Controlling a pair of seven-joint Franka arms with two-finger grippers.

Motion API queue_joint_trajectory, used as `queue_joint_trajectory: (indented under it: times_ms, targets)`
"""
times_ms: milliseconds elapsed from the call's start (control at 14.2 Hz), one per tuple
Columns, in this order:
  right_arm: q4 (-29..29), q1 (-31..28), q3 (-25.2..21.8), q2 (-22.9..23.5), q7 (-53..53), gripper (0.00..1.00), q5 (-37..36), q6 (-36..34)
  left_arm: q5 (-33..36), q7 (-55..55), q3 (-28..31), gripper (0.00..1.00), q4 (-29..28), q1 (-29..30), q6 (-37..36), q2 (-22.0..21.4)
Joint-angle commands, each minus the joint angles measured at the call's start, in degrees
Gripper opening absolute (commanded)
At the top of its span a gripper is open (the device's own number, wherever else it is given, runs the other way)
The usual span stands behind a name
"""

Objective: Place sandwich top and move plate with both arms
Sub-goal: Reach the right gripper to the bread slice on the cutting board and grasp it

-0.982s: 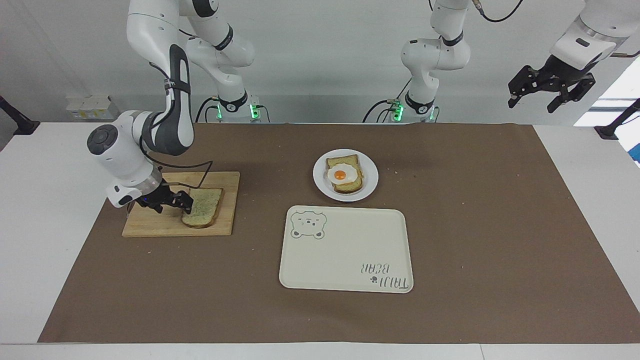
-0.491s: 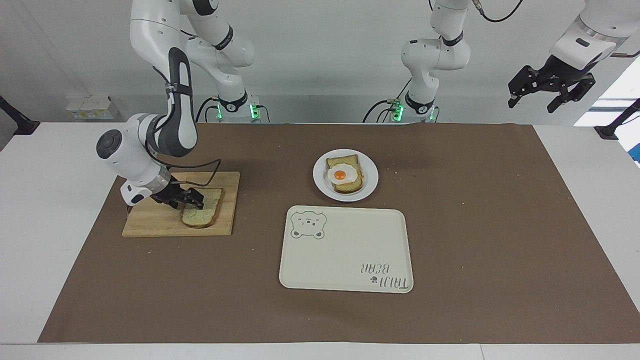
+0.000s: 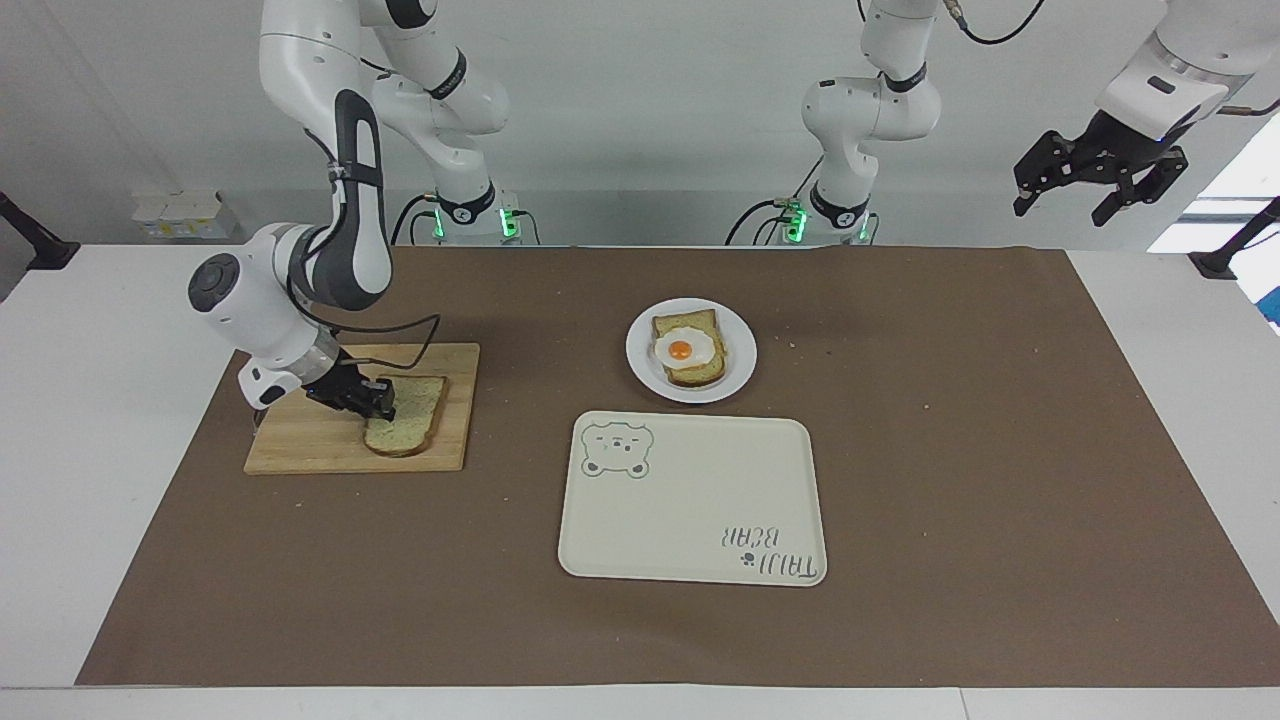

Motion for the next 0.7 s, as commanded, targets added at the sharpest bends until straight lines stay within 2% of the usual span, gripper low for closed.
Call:
queue_joint_trajectory:
  times_ms: [0,211,421,632]
  targets:
    - [-0.7,-0.1,0.5,-0.4,0.0,0.00,1.3,0.4,0.5,-0.9,0.4,1.00,-2.1,-1.0,1.3,-1.6]
    - [1.3,-0.5,0.5,-0.3,-0.1,0.00,1.3,-1.5,0.4,-0.9,0.3,1.00,-2.2,-1.1,1.3,-1.6]
    - [6.9,-0.6,0.4,-0.4,0.0,0.00,1.0,-7.8,0.4,-0.8,0.4,1.00,-2.2,-0.3,1.3,-1.7]
    - [10.9,-0.5,0.3,-2.9,-0.3,0.00,0.4,-16.5,0.4,-0.8,0.6,1.00,-2.2,-0.1,1.5,-1.7]
